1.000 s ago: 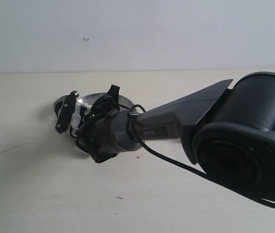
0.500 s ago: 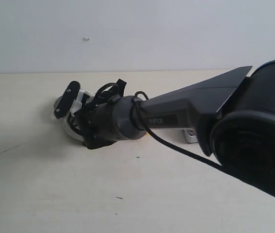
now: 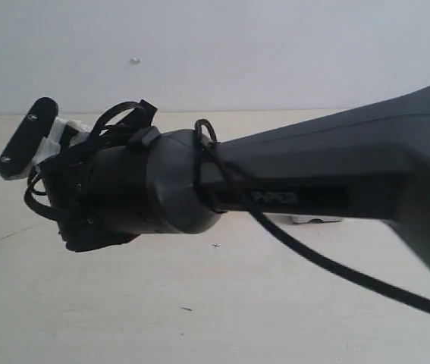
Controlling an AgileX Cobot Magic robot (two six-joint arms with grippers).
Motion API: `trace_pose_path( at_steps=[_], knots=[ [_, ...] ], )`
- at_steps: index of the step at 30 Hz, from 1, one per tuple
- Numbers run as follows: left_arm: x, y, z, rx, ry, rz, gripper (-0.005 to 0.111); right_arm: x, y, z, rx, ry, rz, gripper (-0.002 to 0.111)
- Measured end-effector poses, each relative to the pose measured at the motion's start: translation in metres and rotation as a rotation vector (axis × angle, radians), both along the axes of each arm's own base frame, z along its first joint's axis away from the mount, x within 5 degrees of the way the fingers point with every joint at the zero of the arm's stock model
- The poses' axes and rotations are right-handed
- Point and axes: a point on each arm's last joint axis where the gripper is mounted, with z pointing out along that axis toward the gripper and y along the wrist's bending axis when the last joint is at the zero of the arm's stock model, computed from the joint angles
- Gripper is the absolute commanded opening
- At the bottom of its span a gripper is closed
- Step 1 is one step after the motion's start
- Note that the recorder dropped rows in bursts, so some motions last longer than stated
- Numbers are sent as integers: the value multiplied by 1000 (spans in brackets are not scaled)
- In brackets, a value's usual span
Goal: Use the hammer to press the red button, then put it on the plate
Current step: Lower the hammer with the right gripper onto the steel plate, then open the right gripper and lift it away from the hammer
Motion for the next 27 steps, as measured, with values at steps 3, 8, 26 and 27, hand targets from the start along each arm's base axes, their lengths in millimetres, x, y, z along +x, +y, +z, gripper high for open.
trace_pose_path(
  at_steps=[3, 8, 26, 27],
  knots=[
    [0, 0, 0, 0, 0, 0, 0, -33, -5, 22, 121, 40, 117, 0],
    [0, 0, 0, 0, 0, 0, 0, -81, -41, 56, 308, 60, 319, 0],
    [0, 0, 0, -2, 1, 0, 0, -146, -151, 144, 627, -132, 208, 0],
    [0, 0, 0, -2, 1, 0, 0, -144, -158, 143, 636, -136, 122, 0]
  ],
)
